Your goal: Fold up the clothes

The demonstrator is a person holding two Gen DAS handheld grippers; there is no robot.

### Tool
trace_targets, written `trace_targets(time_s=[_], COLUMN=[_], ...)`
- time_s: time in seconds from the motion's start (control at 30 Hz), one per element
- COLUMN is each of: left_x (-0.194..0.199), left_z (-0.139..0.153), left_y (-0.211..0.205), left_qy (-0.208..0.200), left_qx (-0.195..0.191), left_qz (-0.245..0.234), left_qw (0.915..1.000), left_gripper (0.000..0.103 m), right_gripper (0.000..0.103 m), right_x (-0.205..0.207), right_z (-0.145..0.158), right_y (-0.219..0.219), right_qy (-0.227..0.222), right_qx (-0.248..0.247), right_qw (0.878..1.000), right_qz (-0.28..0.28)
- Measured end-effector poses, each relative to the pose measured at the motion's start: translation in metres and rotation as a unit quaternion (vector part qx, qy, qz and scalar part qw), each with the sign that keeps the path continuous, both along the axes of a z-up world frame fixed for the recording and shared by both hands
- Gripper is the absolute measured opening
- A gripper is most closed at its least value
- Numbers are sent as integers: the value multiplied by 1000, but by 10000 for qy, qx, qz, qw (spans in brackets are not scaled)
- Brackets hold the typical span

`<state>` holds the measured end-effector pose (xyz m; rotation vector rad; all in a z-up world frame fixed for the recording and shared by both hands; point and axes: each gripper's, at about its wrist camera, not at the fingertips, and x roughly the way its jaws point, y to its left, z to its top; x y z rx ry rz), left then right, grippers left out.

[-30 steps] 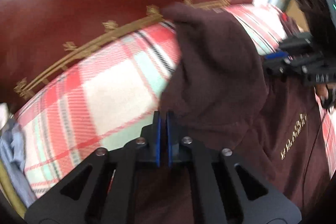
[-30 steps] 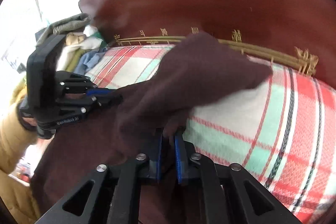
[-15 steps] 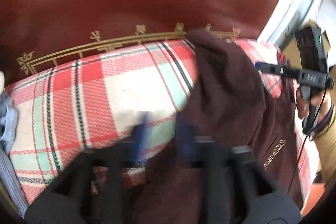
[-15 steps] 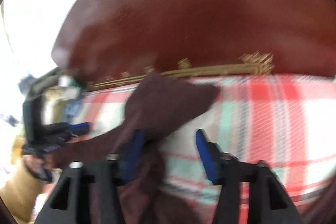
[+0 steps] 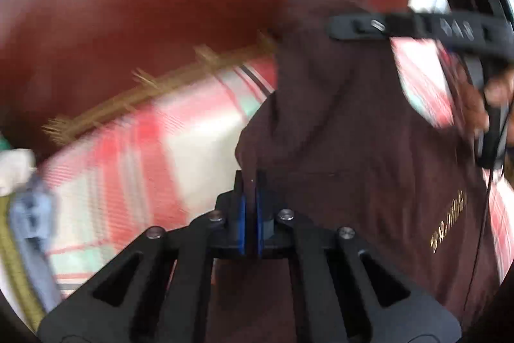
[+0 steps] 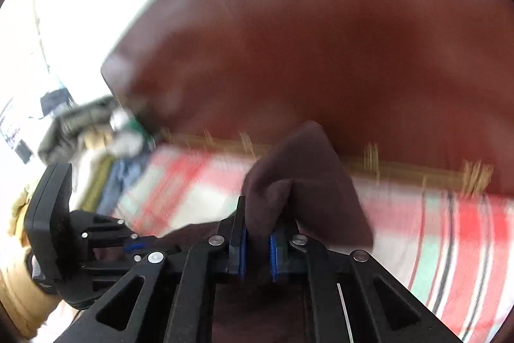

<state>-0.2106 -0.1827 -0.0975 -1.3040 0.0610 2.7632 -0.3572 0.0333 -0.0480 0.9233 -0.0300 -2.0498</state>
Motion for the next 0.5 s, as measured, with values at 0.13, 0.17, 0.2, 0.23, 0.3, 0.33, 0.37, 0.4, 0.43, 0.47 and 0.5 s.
trace_targets(time_s=[0.13, 0.17, 0.2, 0.23, 0.3, 0.33, 0.37, 0.4, 0.43, 0.47, 0.5], left_x=[-3, -4, -3, -2, 9, 19, 25, 37, 44, 46, 52], left_z=[4, 0, -6, -12, -18, -19, -17, -12, -9, -4, 1], left_y=[-22, -27, -31, -36, -45, -49, -48, -45, -42, -37, -34], left_qy=[46, -29, -117, -205, -245, -205, -135, -24, 45, 102, 195], left_qx=[91, 83, 137, 191, 343, 432, 433, 422, 447, 510, 597], left_qz=[544, 654, 726, 797, 876, 885, 861, 817, 742, 626, 535], left_qw=[9985, 9978, 9972, 9964, 9953, 9949, 9953, 9958, 9962, 9967, 9966], left_gripper=[7, 7, 7, 7, 7, 8, 9, 12, 18, 49, 90], right_gripper=[17, 25, 48, 50, 50, 52, 54, 58, 61, 64, 71], right_x=[-9, -11, -12, -13, -15, -12, -7, -1, 7, 14, 21], right_z=[0, -8, -15, -23, -36, -35, -32, -26, -20, -14, -8], right_y=[-17, -23, -20, -17, -8, 7, 24, 46, 71, 97, 124], right_qy=[-8, -100, -294, -488, -828, -803, -723, -603, -459, -336, -226], right_qx=[91, 272, 330, 387, 461, 341, 233, 141, 37, -65, -150], right_qw=[9999, 9995, 9989, 9979, 9950, 9955, 9962, 9969, 9974, 9971, 9962], right_qz=[-64, -88, -142, -197, -310, -379, -424, -480, -561, -677, -822])
